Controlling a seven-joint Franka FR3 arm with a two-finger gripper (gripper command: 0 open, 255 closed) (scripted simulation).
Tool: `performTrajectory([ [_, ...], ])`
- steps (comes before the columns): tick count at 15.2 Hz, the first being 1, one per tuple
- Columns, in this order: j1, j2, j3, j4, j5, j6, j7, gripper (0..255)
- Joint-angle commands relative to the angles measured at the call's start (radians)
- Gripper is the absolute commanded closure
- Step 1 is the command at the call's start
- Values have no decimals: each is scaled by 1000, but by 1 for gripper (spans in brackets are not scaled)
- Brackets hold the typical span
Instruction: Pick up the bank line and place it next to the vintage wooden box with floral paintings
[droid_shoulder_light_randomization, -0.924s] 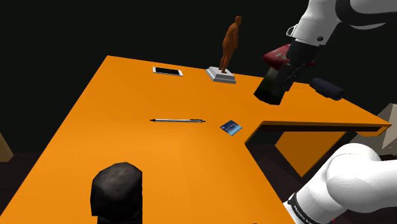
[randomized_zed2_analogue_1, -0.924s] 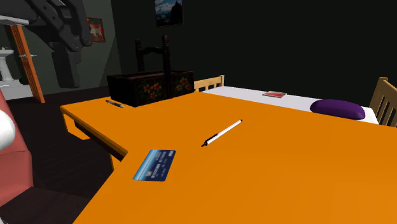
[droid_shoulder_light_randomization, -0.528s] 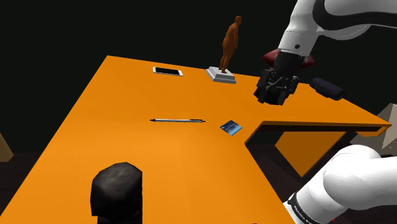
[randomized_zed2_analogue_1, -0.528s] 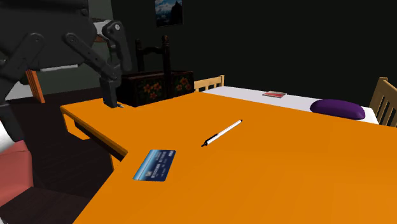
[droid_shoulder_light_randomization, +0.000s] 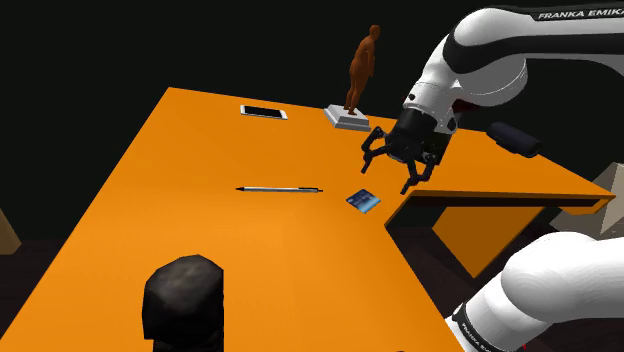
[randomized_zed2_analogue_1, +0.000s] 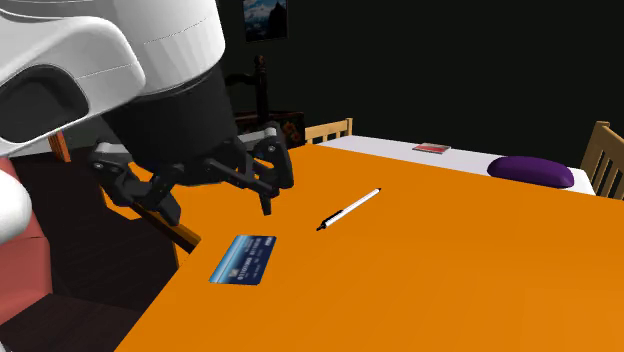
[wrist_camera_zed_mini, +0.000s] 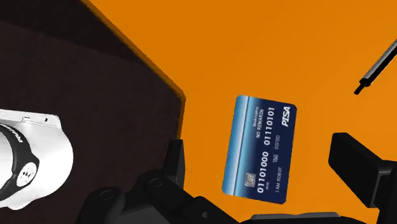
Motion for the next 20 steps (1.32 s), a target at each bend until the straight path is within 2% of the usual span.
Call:
performTrajectory([
  [1, -21, 24, 24, -38, 111, 72, 141, 0],
  [9, 10, 37, 78, -107, 172, 170, 130, 0],
  [16, 10, 37, 78, -107, 171, 169, 130, 0],
  [17, 10, 37, 78, -107, 171, 169, 130, 255],
  [20, 10, 37, 78, -107, 171, 169, 130, 255],
])
